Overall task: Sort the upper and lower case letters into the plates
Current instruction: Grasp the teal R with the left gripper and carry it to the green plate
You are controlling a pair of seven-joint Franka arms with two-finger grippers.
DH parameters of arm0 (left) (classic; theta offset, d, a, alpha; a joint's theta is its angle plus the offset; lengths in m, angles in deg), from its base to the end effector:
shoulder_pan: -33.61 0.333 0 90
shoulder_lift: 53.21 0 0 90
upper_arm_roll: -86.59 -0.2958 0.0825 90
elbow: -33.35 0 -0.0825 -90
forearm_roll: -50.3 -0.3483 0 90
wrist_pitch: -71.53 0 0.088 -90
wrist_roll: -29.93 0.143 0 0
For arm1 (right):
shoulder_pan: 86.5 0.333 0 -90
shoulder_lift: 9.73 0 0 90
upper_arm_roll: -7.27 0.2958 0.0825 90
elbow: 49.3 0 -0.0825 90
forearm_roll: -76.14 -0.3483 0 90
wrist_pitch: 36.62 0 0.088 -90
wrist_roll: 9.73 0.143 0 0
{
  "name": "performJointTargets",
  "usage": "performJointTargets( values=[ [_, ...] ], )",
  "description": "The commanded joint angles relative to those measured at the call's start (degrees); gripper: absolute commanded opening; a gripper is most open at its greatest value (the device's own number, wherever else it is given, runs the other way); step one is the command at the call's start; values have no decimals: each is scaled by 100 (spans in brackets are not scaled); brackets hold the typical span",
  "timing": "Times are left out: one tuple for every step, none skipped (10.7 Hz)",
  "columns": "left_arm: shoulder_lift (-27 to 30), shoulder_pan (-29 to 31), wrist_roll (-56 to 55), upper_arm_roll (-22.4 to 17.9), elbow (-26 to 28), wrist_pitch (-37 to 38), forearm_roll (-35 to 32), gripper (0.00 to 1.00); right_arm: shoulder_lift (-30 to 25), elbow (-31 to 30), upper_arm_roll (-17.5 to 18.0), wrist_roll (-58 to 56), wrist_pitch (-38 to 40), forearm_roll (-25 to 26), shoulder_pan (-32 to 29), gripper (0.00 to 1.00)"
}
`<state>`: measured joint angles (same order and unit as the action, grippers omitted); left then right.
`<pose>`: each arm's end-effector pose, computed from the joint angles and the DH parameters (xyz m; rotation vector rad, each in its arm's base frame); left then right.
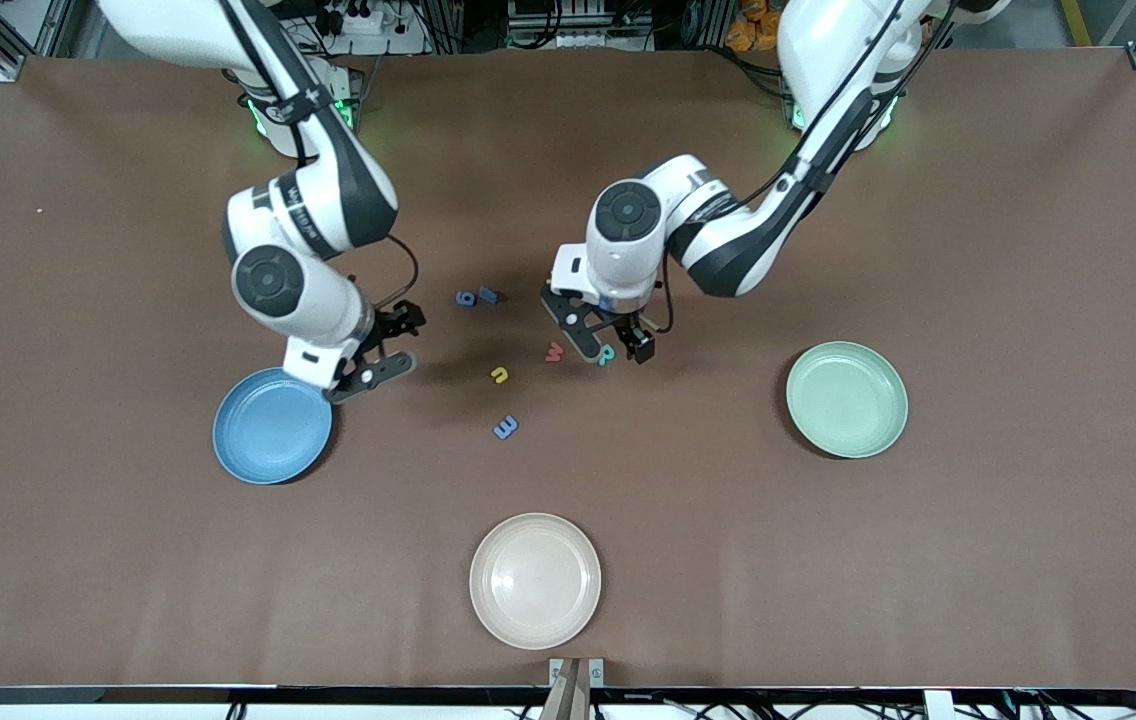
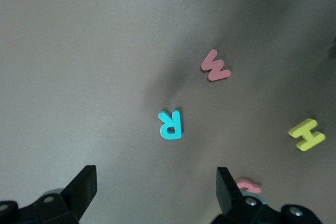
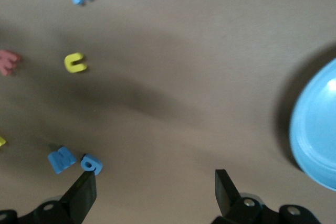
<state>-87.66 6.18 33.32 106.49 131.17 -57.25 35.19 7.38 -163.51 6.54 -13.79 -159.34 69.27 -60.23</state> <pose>0.4504 -0.4437 0.2274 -2.7453 1.4972 0.0180 0.4906 0.2441 0.2692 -2.9933 -0.6764 0.2527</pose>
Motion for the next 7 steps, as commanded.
performJointTargets(
  values=[
    [-412, -87, 74, -83, -219, -233, -518, 100, -470, -951, -33, -77, -724, 149, 579, 100],
    [-518, -96, 39, -92, -219, -296, -555, 98, -463, -1136, -33, -286, -1040, 403, 704, 100],
    [-606, -96, 47, -92, -236, -375, -607, 97, -489, -1225, -33, -636, -1122, 423, 740, 100],
    [-712, -87, 82, -92, -237, -480, -643, 95, -663, -1339, -33, -962, -1105, 423, 749, 100],
    [-808, -87, 83, -92, -245, -594, -643, 93, -804, -1445, -33, -1034, -1105, 432, 810, 100],
    [-879, -96, 39, -92, -245, -726, -643, 90, -805, -1489, -33, -1087, -1166, 562, 1002, 100],
    [-967, -96, 30, -92, -254, -805, -643, 87, -858, -1594, -33, -1062, -1227, 694, 1186, 100]
  ],
)
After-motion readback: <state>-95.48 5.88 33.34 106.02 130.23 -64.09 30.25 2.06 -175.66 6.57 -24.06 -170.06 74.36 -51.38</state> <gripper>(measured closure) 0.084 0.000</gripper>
